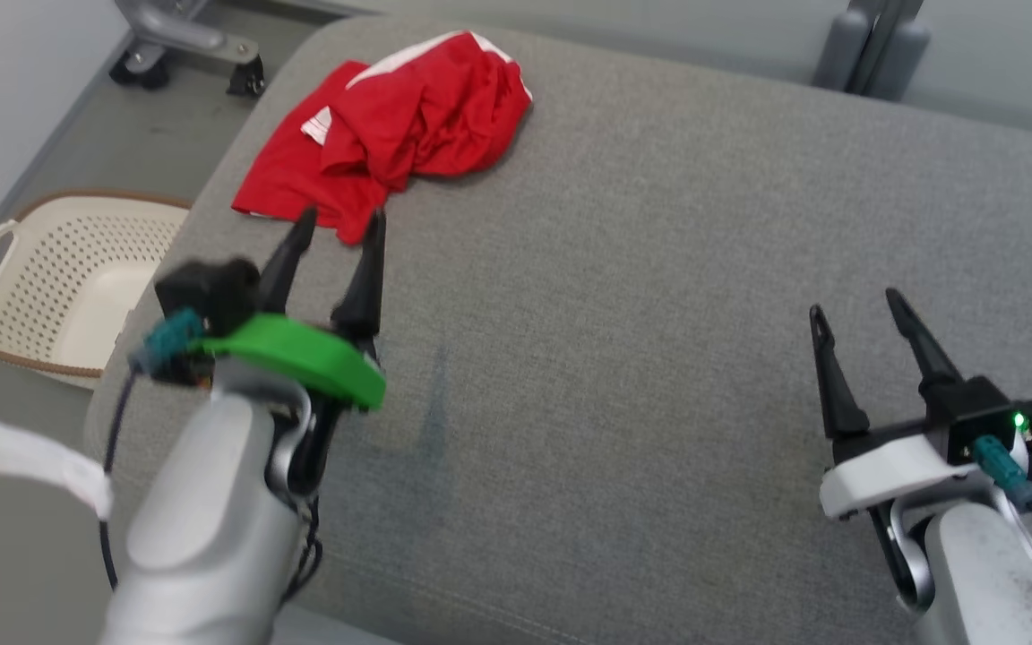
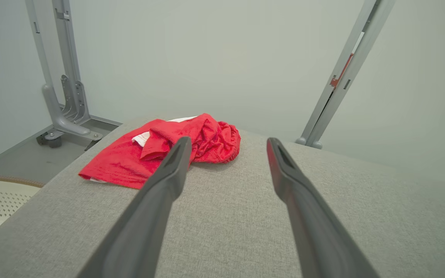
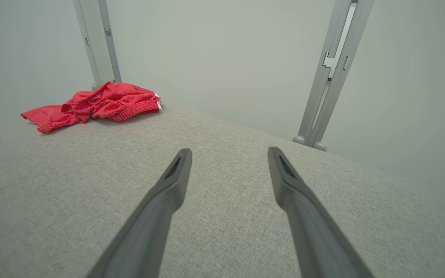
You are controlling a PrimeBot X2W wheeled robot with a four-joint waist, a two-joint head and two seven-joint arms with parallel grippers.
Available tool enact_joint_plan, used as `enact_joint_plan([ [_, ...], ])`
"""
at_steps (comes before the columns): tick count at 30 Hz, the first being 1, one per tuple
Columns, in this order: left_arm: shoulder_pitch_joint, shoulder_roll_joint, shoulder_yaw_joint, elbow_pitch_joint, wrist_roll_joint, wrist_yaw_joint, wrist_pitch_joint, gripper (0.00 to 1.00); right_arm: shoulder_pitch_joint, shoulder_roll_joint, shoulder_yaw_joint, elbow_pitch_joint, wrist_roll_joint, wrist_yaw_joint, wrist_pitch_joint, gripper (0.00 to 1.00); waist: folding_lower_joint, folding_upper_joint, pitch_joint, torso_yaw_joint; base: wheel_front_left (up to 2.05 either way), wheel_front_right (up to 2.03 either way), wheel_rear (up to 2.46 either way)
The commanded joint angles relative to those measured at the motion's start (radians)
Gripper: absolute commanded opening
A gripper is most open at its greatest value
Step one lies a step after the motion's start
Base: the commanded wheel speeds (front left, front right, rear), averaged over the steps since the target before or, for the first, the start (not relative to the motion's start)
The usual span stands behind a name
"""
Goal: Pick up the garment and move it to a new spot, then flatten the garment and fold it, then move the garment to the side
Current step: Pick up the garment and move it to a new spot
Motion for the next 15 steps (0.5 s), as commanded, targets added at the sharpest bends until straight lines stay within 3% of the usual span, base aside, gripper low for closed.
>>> enact_joint_plan([
  [1, -0.092, 0.030, -0.037, 0.007, -0.065, -0.003, 0.009, 1.00, -0.049, -0.017, -0.002, -0.014, -0.012, -0.002, -0.003, 1.00, 0.0000, -0.0001, 0.366, -0.153, 0.00, 0.00, 0.00],
  [6, -0.319, 0.132, -0.140, 0.093, -0.272, -0.004, 0.032, 1.00, -0.119, -0.031, -0.008, -0.047, -0.039, -0.002, -0.003, 1.00, 0.0000, -0.0001, 0.475, -0.187, 0.00, 0.00, 0.00],
  [10, -0.432, 0.198, -0.192, 0.219, -0.359, -0.004, 0.053, 1.00, -0.133, -0.034, 0.003, -0.068, -0.044, -0.002, -0.003, 1.00, 0.0000, -0.0001, 0.499, -0.206, 0.00, 0.00, 0.00],
  [15, -0.504, 0.233, -0.223, 0.373, -0.422, -0.004, 0.044, 1.00, -0.107, -0.033, 0.010, -0.061, -0.043, -0.002, 0.001, 1.00, 0.0000, -0.0001, 0.478, -0.221, 0.00, 0.00, 0.00],
])
